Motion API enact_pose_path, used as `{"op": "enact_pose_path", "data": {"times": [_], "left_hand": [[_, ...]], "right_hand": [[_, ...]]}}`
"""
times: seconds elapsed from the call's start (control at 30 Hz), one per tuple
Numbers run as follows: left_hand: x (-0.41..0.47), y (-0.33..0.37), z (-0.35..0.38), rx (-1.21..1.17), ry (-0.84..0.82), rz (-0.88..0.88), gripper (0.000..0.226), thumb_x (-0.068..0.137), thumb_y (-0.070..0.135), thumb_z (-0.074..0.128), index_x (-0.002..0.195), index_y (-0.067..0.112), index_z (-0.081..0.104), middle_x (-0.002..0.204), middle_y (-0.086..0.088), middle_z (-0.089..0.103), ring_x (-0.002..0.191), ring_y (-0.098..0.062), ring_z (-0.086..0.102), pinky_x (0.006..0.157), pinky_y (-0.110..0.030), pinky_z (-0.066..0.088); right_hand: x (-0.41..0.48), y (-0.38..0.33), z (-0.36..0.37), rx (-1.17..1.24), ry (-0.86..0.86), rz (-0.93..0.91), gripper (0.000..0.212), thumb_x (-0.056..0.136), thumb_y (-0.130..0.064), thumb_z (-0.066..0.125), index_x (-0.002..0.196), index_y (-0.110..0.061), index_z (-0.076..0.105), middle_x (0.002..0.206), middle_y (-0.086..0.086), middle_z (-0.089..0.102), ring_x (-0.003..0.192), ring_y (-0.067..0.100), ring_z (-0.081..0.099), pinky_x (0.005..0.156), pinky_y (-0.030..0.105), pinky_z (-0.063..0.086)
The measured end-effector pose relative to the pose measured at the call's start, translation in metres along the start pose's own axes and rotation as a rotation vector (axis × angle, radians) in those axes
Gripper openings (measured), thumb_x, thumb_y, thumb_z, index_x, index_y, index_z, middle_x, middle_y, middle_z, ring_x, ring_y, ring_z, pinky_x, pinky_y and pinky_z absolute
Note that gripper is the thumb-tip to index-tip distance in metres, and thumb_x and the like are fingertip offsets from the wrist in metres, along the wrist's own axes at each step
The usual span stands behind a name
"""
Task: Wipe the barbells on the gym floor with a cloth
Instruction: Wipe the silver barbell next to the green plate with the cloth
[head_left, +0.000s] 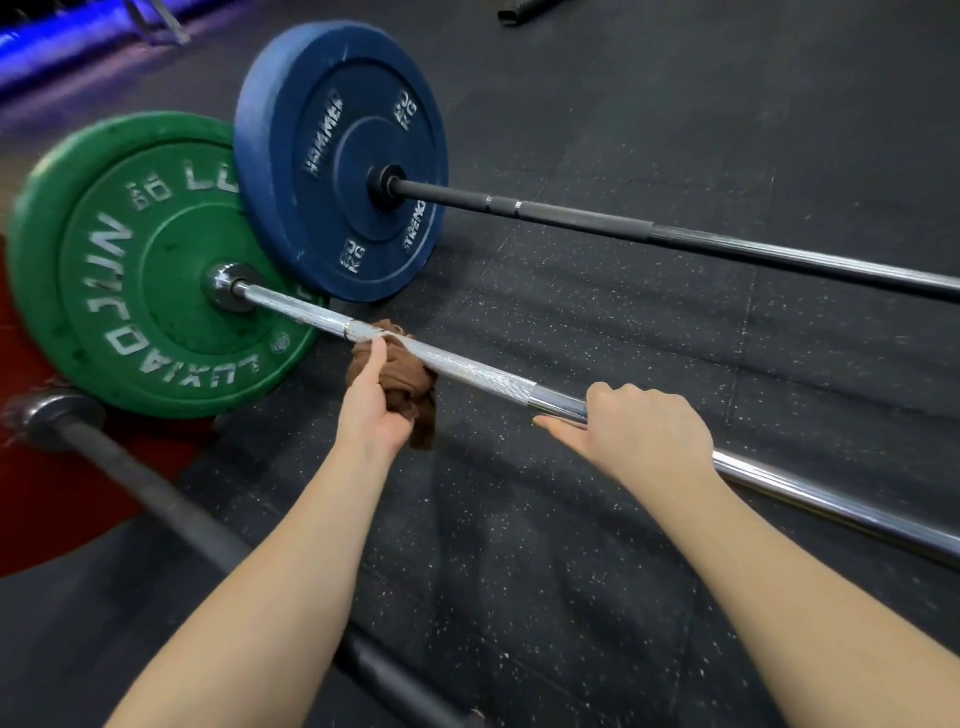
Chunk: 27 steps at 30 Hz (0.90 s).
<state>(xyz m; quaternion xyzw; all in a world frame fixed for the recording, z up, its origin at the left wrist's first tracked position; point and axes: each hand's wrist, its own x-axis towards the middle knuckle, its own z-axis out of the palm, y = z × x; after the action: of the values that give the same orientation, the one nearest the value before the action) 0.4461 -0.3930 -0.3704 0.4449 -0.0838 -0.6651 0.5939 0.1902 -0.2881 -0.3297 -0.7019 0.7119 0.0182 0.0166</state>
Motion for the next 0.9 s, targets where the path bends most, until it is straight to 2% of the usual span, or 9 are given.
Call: {"op": "enact_pose_path", "data": {"times": [0.13, 0.2, 0.3, 0.33, 0.37, 0.43, 0.47, 0.63, 0.9], "left_hand": [[-0.016, -0.022, 0.008, 0.052, 0.001, -0.036, 0.028, 0.102, 0.039, 0.061, 0.113, 0.015, 0.070, 0.093, -0.002, 0.077, 0.074, -0.013, 0.076, 0.068, -0.031, 0.062], [-0.019, -0.024, 0.012, 0.043, -0.013, -0.037, 0.024, 0.104, 0.037, 0.057, 0.106, 0.016, 0.068, 0.071, 0.003, 0.069, 0.056, -0.008, 0.067, 0.055, -0.024, 0.058], [-0.016, -0.019, 0.011, 0.045, -0.006, -0.024, 0.029, 0.107, 0.035, 0.052, 0.110, 0.011, 0.067, 0.061, 0.008, 0.057, 0.045, -0.003, 0.054, 0.046, -0.016, 0.053], [-0.010, -0.016, 0.008, 0.036, -0.016, -0.010, 0.033, 0.108, 0.034, 0.049, 0.106, 0.009, 0.070, 0.064, 0.007, 0.061, 0.048, -0.002, 0.056, 0.050, -0.014, 0.053], [-0.007, -0.013, 0.007, 0.040, -0.040, 0.003, 0.040, 0.108, 0.034, 0.049, 0.100, 0.007, 0.076, 0.079, 0.003, 0.067, 0.064, -0.002, 0.062, 0.068, -0.012, 0.057], [0.000, -0.009, 0.003, 0.072, -0.051, 0.018, 0.044, 0.107, 0.038, 0.050, 0.094, 0.011, 0.083, 0.119, -0.008, 0.060, 0.109, -0.014, 0.055, 0.112, -0.031, 0.044], [0.004, -0.007, 0.002, 0.071, -0.062, 0.025, 0.041, 0.106, 0.039, 0.051, 0.098, 0.014, 0.082, 0.126, -0.011, 0.055, 0.116, -0.019, 0.049, 0.118, -0.039, 0.038], [0.010, -0.004, 0.004, 0.105, -0.055, 0.072, 0.036, 0.105, 0.041, 0.055, 0.122, 0.015, 0.073, 0.126, -0.013, 0.070, 0.113, -0.026, 0.071, 0.098, -0.050, 0.056], [-0.009, -0.020, 0.008, 0.186, 0.032, 0.037, 0.045, 0.094, 0.043, 0.071, 0.126, 0.011, 0.071, 0.131, -0.011, 0.069, 0.110, -0.023, 0.071, 0.104, -0.049, 0.053]], "right_hand": [[-0.001, 0.000, -0.002, 0.010, -0.009, 0.007, 0.073, 0.087, -0.087, 0.021, 0.084, -0.019, 0.048, 0.064, -0.005, 0.047, 0.056, 0.021, 0.047, 0.054, 0.033, 0.039], [-0.002, 0.000, -0.003, 0.009, -0.014, 0.014, 0.075, 0.087, -0.088, 0.020, 0.084, -0.019, 0.048, 0.064, -0.005, 0.048, 0.053, 0.019, 0.044, 0.053, 0.033, 0.038], [-0.002, 0.001, -0.001, 0.005, -0.012, 0.016, 0.076, 0.086, -0.089, 0.020, 0.083, -0.019, 0.048, 0.064, -0.005, 0.048, 0.051, 0.017, 0.041, 0.053, 0.033, 0.037], [-0.001, 0.001, 0.000, 0.001, -0.007, 0.015, 0.075, 0.086, -0.089, 0.020, 0.082, -0.019, 0.047, 0.063, -0.005, 0.048, 0.051, 0.017, 0.041, 0.052, 0.033, 0.036], [-0.001, 0.001, 0.001, -0.004, -0.004, 0.015, 0.075, 0.086, -0.089, 0.020, 0.082, -0.019, 0.047, 0.063, -0.005, 0.048, 0.051, 0.018, 0.042, 0.052, 0.033, 0.036], [0.000, 0.000, 0.003, -0.020, -0.003, 0.015, 0.075, 0.086, -0.088, 0.020, 0.084, -0.018, 0.048, 0.063, -0.005, 0.047, 0.053, 0.020, 0.044, 0.052, 0.033, 0.035], [0.000, 0.000, 0.004, -0.026, -0.005, 0.015, 0.075, 0.087, -0.088, 0.020, 0.085, -0.018, 0.047, 0.064, -0.005, 0.047, 0.054, 0.021, 0.044, 0.052, 0.033, 0.036], [0.000, 0.000, 0.002, -0.033, -0.001, 0.019, 0.073, 0.087, -0.086, 0.020, 0.082, -0.017, 0.043, 0.062, -0.005, 0.043, 0.048, 0.018, 0.035, 0.053, 0.033, 0.036], [0.000, 0.000, -0.002, -0.021, -0.008, 0.016, 0.075, 0.087, -0.087, 0.020, 0.082, -0.018, 0.046, 0.063, -0.005, 0.047, 0.049, 0.017, 0.040, 0.050, 0.032, 0.035]]}}
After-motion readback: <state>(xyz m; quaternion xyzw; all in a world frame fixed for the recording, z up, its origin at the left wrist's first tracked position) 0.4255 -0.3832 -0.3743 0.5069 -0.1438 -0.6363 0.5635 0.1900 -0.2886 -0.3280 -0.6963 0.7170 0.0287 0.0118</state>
